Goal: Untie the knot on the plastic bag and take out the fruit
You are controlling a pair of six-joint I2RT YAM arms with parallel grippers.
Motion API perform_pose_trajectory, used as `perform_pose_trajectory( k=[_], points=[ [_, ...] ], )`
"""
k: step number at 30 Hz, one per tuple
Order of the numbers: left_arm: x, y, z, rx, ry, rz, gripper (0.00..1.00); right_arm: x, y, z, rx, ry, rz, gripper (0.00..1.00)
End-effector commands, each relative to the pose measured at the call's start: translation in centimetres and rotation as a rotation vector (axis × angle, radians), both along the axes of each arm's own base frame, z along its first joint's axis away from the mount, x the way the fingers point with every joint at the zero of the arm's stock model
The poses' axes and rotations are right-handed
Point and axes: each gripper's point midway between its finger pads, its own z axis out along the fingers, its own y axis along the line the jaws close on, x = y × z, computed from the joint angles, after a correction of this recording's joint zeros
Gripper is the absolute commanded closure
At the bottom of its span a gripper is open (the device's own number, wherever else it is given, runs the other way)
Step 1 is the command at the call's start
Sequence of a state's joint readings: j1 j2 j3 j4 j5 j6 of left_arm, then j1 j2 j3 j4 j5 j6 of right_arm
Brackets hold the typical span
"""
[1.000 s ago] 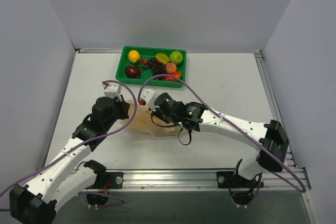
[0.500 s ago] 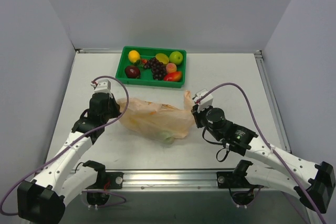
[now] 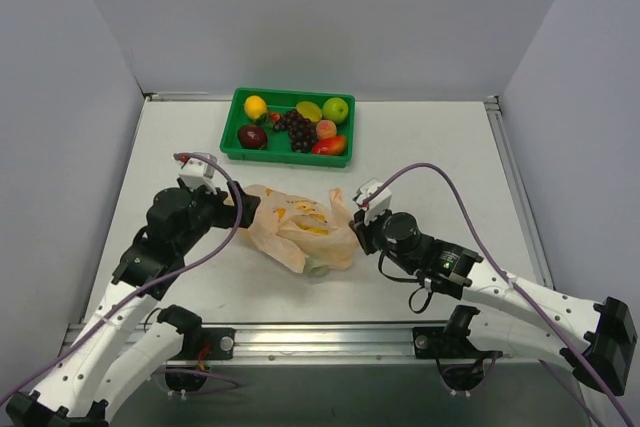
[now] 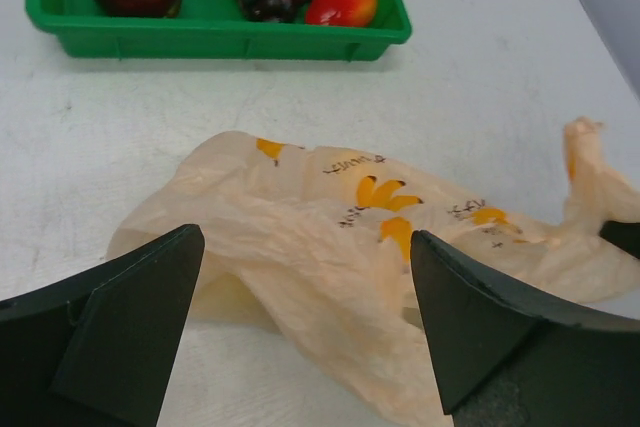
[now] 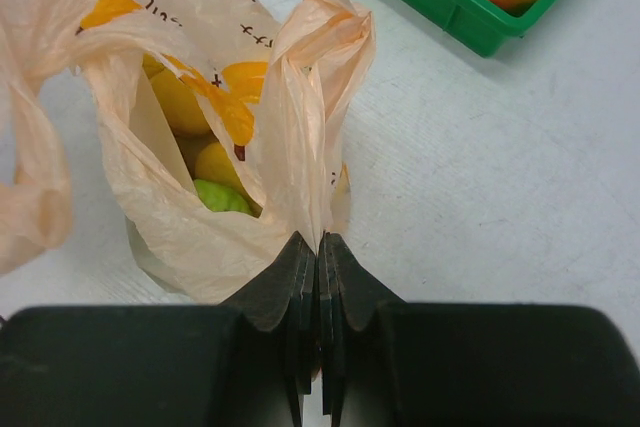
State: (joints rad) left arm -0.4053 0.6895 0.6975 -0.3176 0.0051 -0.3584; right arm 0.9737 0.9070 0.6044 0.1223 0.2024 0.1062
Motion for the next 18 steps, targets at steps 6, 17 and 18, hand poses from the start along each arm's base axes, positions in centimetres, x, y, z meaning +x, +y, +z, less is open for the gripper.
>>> perform_pose_trajectory(
  k=[6,17,18],
  points=[
    [-2.5,-4.8,4.1,0.102,-0.051,-0.087,0.03,0.2,1.6,3.5,-0.007,-0.086,0.002,1.0],
    [-2.4,-9.4,0.6,0.401,-0.084,-0.033,0.03,-0.6,2.0,3.9,0.011,-0.09,0.02,1.0],
    [-2.2,-9.5,0.1,0.414,-0.079,-0.026,0.03,-0.6,1.9,4.0,0.012,-0.091,0.017,1.0]
  ],
)
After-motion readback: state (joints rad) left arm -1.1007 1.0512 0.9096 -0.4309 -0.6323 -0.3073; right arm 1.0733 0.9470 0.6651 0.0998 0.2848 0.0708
